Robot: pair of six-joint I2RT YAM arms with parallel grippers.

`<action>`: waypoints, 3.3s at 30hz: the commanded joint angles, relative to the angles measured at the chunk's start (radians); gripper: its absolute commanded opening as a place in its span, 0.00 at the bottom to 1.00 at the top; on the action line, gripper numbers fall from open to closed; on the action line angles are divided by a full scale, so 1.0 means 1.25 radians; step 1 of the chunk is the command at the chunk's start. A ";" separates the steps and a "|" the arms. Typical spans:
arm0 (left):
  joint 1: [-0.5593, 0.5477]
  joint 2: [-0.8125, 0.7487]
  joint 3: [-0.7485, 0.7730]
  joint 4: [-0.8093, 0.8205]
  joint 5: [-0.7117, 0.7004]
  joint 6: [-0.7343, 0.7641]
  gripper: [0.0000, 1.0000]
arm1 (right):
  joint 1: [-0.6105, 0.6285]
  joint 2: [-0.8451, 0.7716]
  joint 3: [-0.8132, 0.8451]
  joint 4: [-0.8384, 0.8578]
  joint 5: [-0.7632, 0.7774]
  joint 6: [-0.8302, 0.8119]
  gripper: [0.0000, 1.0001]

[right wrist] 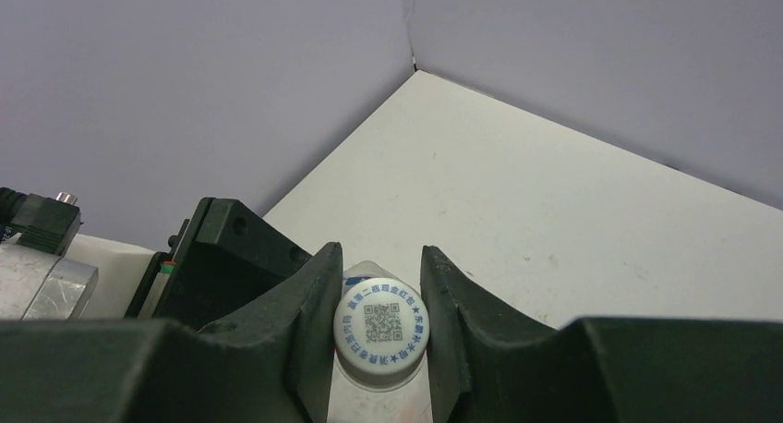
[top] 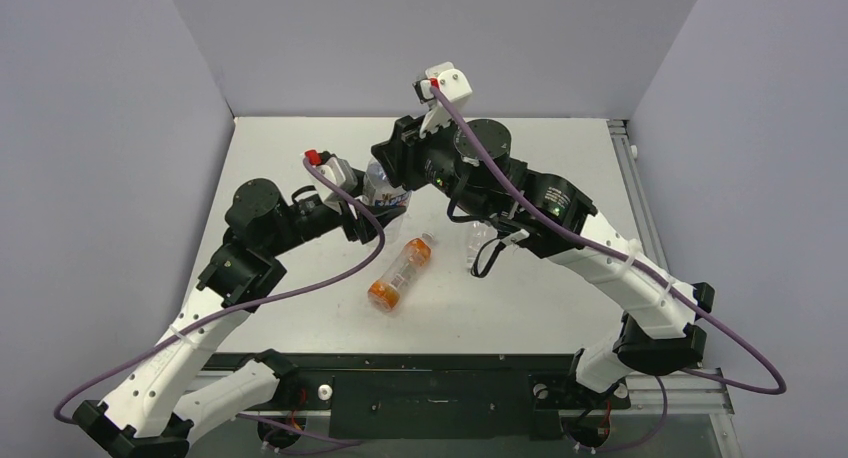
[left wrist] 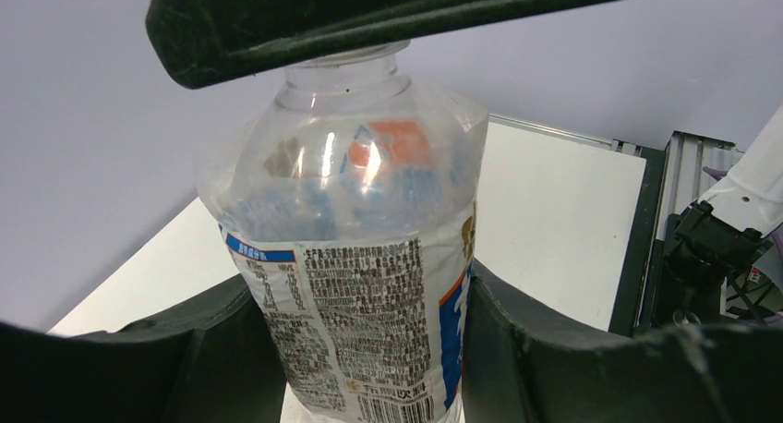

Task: Unscrew the bottle caps

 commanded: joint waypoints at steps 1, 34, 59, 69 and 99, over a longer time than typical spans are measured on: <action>-0.003 -0.013 -0.001 0.011 0.003 -0.005 0.15 | -0.002 -0.042 -0.007 0.045 -0.016 -0.011 0.03; -0.002 -0.009 0.009 0.046 0.066 -0.055 0.14 | -0.110 -0.197 -0.187 0.165 -0.222 -0.035 0.78; -0.003 -0.006 -0.009 0.039 -0.024 0.014 0.14 | -0.002 -0.002 0.070 -0.009 -0.023 -0.028 0.41; -0.002 -0.007 -0.012 0.041 0.018 -0.011 0.14 | -0.019 -0.032 0.055 0.004 -0.083 -0.050 0.00; 0.013 -0.073 -0.042 -0.011 0.227 -0.084 0.13 | -0.495 -0.302 -0.472 0.106 -0.265 0.086 0.00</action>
